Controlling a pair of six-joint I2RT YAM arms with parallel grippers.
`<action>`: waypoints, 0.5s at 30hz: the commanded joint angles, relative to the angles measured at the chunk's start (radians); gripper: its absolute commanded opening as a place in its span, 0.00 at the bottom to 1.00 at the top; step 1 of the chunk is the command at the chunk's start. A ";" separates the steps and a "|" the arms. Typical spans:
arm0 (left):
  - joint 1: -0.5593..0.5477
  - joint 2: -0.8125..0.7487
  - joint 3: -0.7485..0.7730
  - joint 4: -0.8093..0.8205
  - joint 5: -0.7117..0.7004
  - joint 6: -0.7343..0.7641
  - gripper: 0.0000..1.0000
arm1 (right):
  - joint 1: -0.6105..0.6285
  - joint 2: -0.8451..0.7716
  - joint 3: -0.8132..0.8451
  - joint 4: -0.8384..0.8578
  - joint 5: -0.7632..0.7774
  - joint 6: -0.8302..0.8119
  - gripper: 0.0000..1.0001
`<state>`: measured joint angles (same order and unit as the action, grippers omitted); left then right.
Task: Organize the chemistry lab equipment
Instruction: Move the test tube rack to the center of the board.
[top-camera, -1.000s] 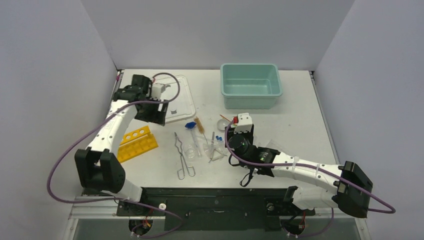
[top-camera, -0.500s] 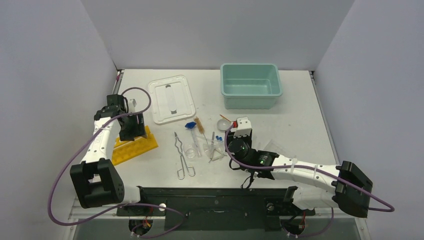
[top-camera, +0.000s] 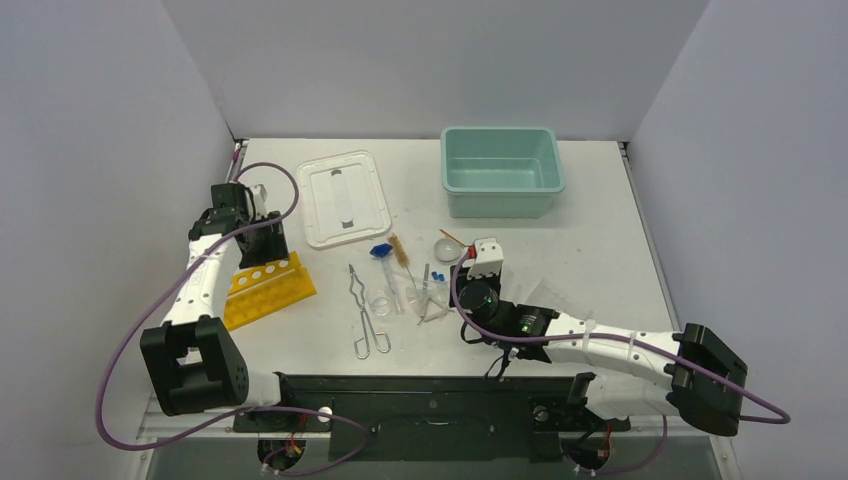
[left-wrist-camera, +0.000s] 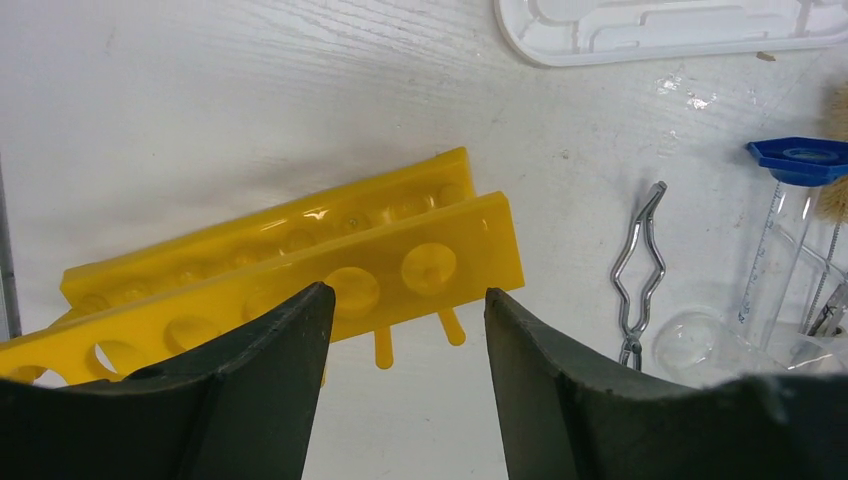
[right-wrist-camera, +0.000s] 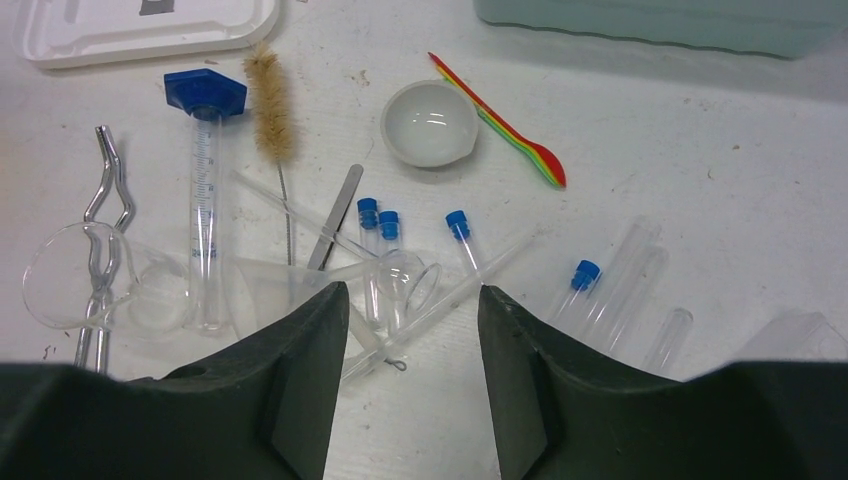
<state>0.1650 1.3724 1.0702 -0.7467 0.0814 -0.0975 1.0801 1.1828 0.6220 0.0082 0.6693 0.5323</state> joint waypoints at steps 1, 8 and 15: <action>-0.006 0.014 -0.012 0.060 -0.033 -0.007 0.54 | 0.006 -0.020 -0.011 0.050 -0.002 0.010 0.47; -0.069 0.034 -0.027 0.045 -0.072 -0.036 0.50 | 0.006 -0.014 -0.014 0.060 0.000 0.014 0.46; -0.106 0.048 -0.045 0.050 -0.146 -0.053 0.49 | 0.006 -0.007 -0.012 0.063 -0.001 0.012 0.45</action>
<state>0.0700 1.4063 1.0420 -0.7197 -0.0067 -0.1280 1.0809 1.1831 0.6109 0.0284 0.6651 0.5362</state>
